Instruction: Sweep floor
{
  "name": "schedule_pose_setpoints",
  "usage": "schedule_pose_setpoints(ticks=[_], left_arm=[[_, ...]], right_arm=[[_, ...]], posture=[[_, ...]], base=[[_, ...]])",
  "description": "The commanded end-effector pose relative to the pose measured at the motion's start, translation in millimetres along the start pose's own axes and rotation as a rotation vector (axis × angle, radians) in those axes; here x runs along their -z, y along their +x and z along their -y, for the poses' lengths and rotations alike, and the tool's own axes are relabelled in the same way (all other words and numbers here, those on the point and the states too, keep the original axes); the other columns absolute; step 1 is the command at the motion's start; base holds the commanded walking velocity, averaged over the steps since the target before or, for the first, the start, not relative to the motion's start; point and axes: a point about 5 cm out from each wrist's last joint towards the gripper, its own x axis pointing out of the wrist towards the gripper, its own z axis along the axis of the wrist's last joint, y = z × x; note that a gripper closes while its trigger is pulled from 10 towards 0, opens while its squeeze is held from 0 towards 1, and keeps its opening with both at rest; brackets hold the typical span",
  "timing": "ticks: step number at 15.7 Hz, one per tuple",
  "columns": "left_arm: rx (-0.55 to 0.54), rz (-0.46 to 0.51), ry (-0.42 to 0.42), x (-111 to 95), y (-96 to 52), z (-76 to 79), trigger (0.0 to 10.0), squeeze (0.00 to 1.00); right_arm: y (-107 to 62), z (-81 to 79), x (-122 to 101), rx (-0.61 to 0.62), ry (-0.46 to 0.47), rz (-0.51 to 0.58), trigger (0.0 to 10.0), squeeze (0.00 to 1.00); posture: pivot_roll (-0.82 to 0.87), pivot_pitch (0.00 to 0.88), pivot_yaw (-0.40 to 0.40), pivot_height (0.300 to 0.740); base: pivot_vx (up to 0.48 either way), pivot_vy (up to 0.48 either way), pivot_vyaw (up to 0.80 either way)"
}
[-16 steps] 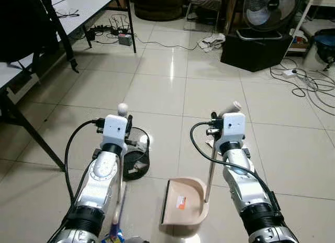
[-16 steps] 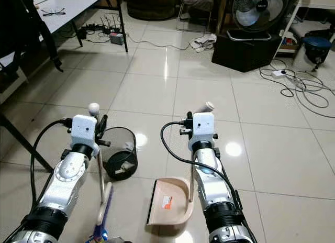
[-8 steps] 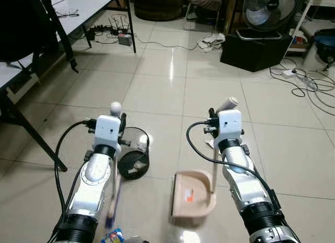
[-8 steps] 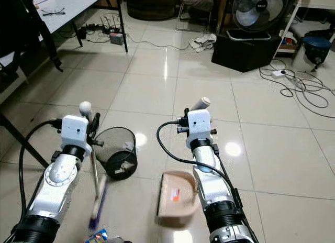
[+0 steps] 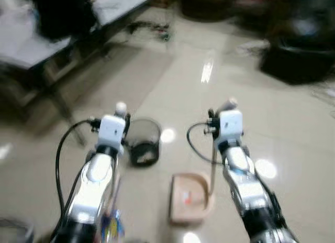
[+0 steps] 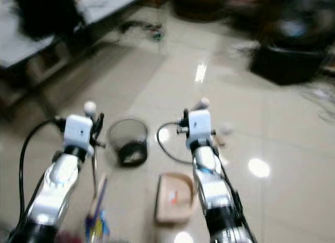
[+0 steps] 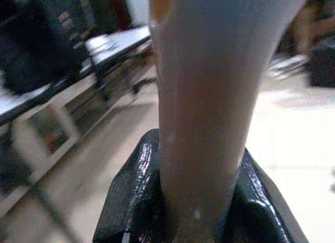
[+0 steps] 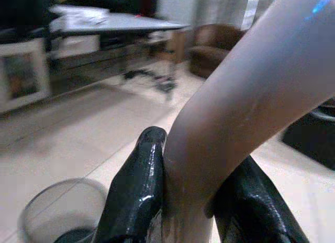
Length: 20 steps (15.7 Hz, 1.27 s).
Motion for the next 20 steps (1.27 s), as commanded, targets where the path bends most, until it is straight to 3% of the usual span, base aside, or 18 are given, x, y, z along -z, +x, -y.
schedule_pose_setpoints(ticks=[1,20], left_arm=[[0.004,0.04,0.024,-11.4,4.5,-1.6,10.0,0.0],[-0.025,0.019,0.021,-13.9,2.7,-5.9,10.0,0.0]], right_arm=[[2.5,-1.0,-9.7,-0.009,0.018,0.04,10.0,0.0],[3.9,-1.1,-9.3,-0.032,0.027,0.029,10.0,0.0]], posture=[[-0.01,0.0,0.059,0.74],[-0.01,0.0,0.053,0.74]], base=[[0.0,-0.48,0.8],[0.0,-0.48,0.8]])
